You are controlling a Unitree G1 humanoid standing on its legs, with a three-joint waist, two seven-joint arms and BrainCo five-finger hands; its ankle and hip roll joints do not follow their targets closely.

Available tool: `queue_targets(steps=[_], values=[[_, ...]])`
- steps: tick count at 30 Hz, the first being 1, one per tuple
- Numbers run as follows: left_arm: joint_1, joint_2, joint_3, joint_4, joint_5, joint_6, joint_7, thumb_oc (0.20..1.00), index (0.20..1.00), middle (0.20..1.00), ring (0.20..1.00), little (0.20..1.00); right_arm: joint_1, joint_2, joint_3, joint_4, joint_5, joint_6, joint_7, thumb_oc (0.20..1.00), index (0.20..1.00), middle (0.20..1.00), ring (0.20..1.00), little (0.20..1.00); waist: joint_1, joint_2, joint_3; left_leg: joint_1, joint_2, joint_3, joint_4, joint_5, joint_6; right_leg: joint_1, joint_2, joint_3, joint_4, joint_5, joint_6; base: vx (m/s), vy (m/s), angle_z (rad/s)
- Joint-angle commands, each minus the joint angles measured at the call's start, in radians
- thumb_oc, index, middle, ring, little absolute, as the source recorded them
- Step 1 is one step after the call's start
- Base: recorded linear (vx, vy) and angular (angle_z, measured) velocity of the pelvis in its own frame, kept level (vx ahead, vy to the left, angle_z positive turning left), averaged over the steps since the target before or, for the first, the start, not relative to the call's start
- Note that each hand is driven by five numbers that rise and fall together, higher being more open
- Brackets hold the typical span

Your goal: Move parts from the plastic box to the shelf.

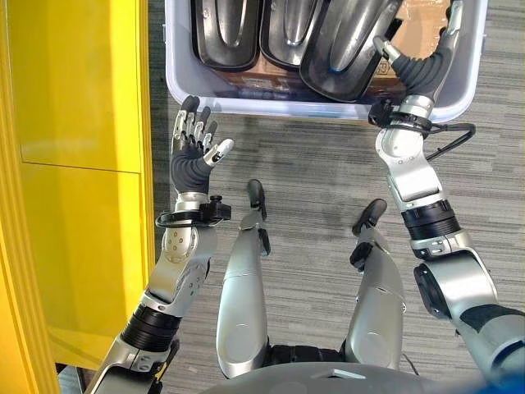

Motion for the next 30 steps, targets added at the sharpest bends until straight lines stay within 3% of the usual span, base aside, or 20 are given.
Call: queue_targets(steps=[1, 9, 10, 12, 16, 18, 19, 21, 23, 24, 25, 30], values=[[0.030, 0.039, -0.023, -0.130, 0.037, -0.064, 0.001, 1.000, 1.000, 1.000, 1.000, 1.000, -0.047, -0.026, -0.014, -0.017, 0.022, -0.042, -0.004, 1.000, 1.000, 1.000, 1.000, 1.000, 0.004, 0.034, -0.019, 0.060, 0.055, -0.014, -0.005, -0.059, -0.069, -0.061, -0.088, 0.116, 0.084, -0.022, 0.083, 0.00, 0.000, 0.00], [0.029, 0.037, -0.033, -0.123, 0.029, -0.066, 0.005, 1.000, 1.000, 1.000, 1.000, 1.000, -0.042, -0.004, 0.000, 0.078, 0.072, -0.047, 0.003, 1.000, 1.000, 1.000, 1.000, 1.000, 0.003, 0.035, -0.019, 0.047, 0.054, -0.018, 0.002, -0.062, -0.067, -0.068, -0.087, 0.116, 0.089, -0.024, 0.081, 0.01, 0.001, 0.01], [0.031, 0.037, -0.034, -0.121, 0.029, -0.065, 0.006, 1.000, 1.000, 1.000, 1.000, 1.000, -0.040, -0.001, -0.002, 0.094, 0.078, -0.045, 0.001, 1.000, 1.000, 1.000, 1.000, 1.000, 0.005, 0.037, -0.019, 0.064, 0.058, -0.021, 0.004, -0.085, -0.074, -0.054, -0.085, 0.122, 0.098, -0.047, 0.093, 0.08, -0.001, 0.01], [0.028, 0.037, -0.033, -0.122, 0.029, -0.065, 0.006, 1.000, 1.000, 1.000, 1.000, 1.000, -0.046, 0.000, -0.003, 0.115, 0.086, -0.048, -0.002, 1.000, 1.000, 1.000, 1.000, 1.000, 0.004, 0.036, -0.019, 0.045, 0.054, -0.018, 0.002, -0.062, -0.067, -0.069, -0.087, 0.116, 0.089, -0.024, 0.081, -0.03, 0.004, 0.00], [0.023, 0.037, -0.045, -0.119, 0.025, -0.066, 0.006, 1.000, 1.000, 1.000, 1.000, 1.000, -0.068, 0.002, -0.003, 0.194, 0.110, -0.042, -0.008, 1.000, 1.000, 1.000, 1.000, 1.000, 0.010, 0.040, -0.019, 0.054, 0.057, -0.024, 0.011, -0.086, -0.073, -0.057, -0.086, 0.121, 0.100, -0.049, 0.091, 0.02, 0.000, 0.00], [0.016, 0.035, -0.048, -0.119, 0.021, -0.068, 0.005, 1.000, 1.000, 1.000, 1.000, 1.000, -0.087, 0.001, -0.002, 0.237, 0.126, -0.044, -0.012, 1.000, 1.000, 1.000, 1.000, 1.000, 0.011, 0.040, -0.019, 0.034, 0.055, -0.022, 0.010, -0.065, -0.065, -0.073, -0.087, 0.117, 0.092, -0.028, 0.080, 0.00, 0.000, 0.00], [0.018, 0.035, -0.051, -0.119, 0.020, -0.069, 0.006, 1.000, 1.000, 1.000, 1.000, 1.000, -0.090, 0.002, 0.001, 0.250, 0.131, -0.042, -0.012, 1.000, 1.000, 1.000, 1.000, 1.000, 0.014, 0.042, -0.019, 0.051, 0.057, -0.025, 0.012, -0.087, -0.072, -0.059, -0.086, 0.123, 0.100, -0.048, 0.091, 0.00, 0.000, 0.00], [0.012, 0.036, -0.052, -0.120, 0.021, -0.070, 0.005, 1.000, 1.000, 1.000, 1.000, 1.000, -0.108, -0.004, 0.008, 0.280, 0.139, -0.043, -0.011, 1.000, 1.000, 1.000, 1.000, 1.000, 0.015, 0.041, -0.019, 0.031, 0.052, -0.024, 0.013, -0.066, -0.064, -0.075, -0.086, 0.118, 0.094, -0.028, 0.079, 0.00, 0.000, 0.00], [0.009, 0.037, -0.056, -0.118, 0.017, -0.071, 0.006, 1.000, 1.000, 1.000, 1.000, 1.000, -0.123, -0.005, 0.015, 0.311, 0.146, -0.038, -0.008, 1.000, 1.000, 1.000, 1.000, 1.000, 0.018, 0.043, -0.019, 0.045, 0.053, -0.027, 0.017, -0.088, -0.070, -0.060, -0.085, 0.123, 0.101, -0.049, 0.091, 0.00, 0.000, 0.00], [0.005, 0.038, -0.054, -0.118, 0.016, -0.072, 0.007, 1.000, 1.000, 1.000, 1.000, 1.000, -0.135, -0.007, 0.016, 0.325, 0.150, -0.039, -0.008, 1.000, 1.000, 1.000, 1.000, 1.000, 0.019, 0.042, -0.019, 0.026, 0.050, -0.026, 0.015, -0.066, -0.063, -0.077, -0.087, 0.117, 0.095, -0.028, 0.080, 0.00, 0.000, 0.00], [0.005, 0.037, -0.058, -0.116, 0.013, -0.071, 0.006, 1.000, 1.000, 1.000, 1.000, 1.000, -0.142, -0.007, 0.019, 0.342, 0.154, -0.036, -0.006, 1.000, 1.000, 1.000, 1.000, 1.000, 0.021, 0.044, -0.019, 0.043, 0.053, -0.029, 0.017, -0.089, -0.070, -0.062, -0.084, 0.123, 0.103, -0.049, 0.091, 0.00, 0.011, 0.04], [-0.005, 0.036, -0.068, -0.115, 0.007, -0.073, 0.007, 1.000, 1.000, 1.000, 1.000, 1.000, -0.188, -0.011, 0.036, 0.440, 0.179, -0.031, -0.002, 1.000, 1.000, 1.000, 1.000, 1.000, 0.029, 0.044, -0.019, 0.036, 0.051, -0.033, 0.019, -0.088, -0.068, -0.063, -0.083, 0.120, 0.103, -0.049, 0.091, 0.01, 0.002, 0.02]])
